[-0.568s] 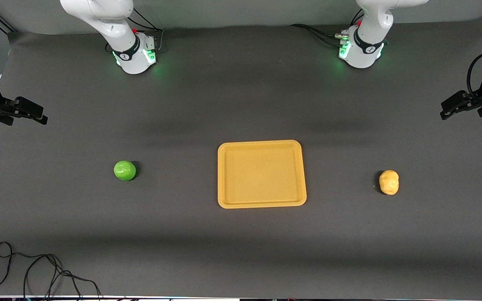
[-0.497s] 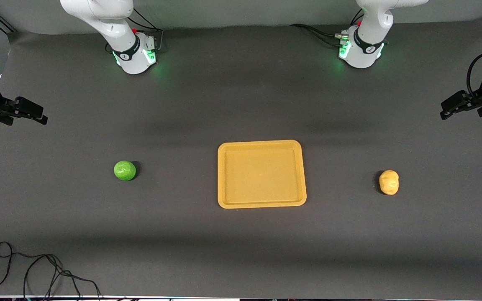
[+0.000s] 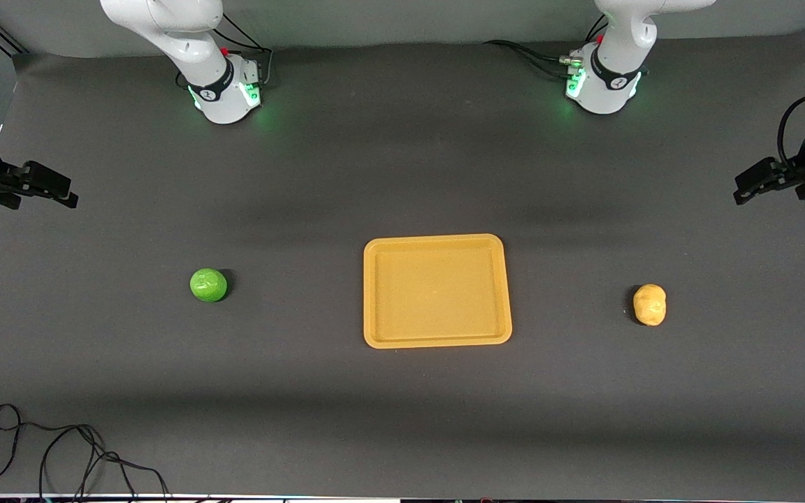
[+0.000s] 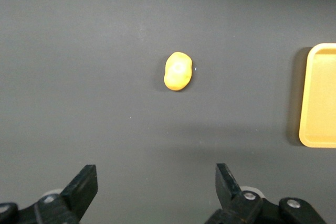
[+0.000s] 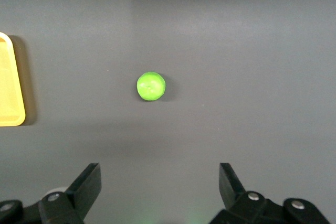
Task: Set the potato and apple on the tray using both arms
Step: 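Reach the left gripper to the yellow potato while the right gripper approaches the apple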
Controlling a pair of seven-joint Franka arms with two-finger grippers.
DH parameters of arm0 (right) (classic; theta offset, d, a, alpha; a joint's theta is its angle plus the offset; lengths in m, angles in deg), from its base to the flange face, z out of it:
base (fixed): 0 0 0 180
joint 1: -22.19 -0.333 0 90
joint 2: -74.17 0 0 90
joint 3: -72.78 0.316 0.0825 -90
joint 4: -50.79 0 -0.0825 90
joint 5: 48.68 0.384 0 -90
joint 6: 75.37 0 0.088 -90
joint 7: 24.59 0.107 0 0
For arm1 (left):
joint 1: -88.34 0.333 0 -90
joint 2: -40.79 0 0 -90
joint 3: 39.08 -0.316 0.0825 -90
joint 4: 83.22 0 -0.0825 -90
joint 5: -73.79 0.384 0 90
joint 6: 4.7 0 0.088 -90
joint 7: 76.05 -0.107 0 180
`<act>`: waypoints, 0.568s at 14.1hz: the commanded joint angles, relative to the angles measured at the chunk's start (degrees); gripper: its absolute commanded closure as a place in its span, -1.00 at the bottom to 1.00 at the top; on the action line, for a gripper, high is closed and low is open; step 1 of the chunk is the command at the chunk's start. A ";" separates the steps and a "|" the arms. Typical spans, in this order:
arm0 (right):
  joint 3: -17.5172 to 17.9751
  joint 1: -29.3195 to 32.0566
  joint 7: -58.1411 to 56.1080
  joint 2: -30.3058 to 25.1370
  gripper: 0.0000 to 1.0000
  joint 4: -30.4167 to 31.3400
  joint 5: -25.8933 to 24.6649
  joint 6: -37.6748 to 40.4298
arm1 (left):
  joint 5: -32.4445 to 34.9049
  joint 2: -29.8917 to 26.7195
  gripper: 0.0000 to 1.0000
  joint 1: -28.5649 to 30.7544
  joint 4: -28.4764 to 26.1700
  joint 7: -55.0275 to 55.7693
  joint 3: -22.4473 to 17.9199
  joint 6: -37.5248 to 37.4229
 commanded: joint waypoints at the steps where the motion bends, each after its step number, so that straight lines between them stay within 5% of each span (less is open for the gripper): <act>1: -0.10 0.20 1.18 0.90 -0.99 -2.19 0.82 0.72 | -0.23 6.06 -1.00 0.15 0.32 -0.99 0.02 5.17; 8: 0.07 -0.59 0.30 1.87 -0.99 -0.71 0.73 0.29 | -0.14 23.82 -1.00 -0.55 -0.73 -1.43 0.11 18.61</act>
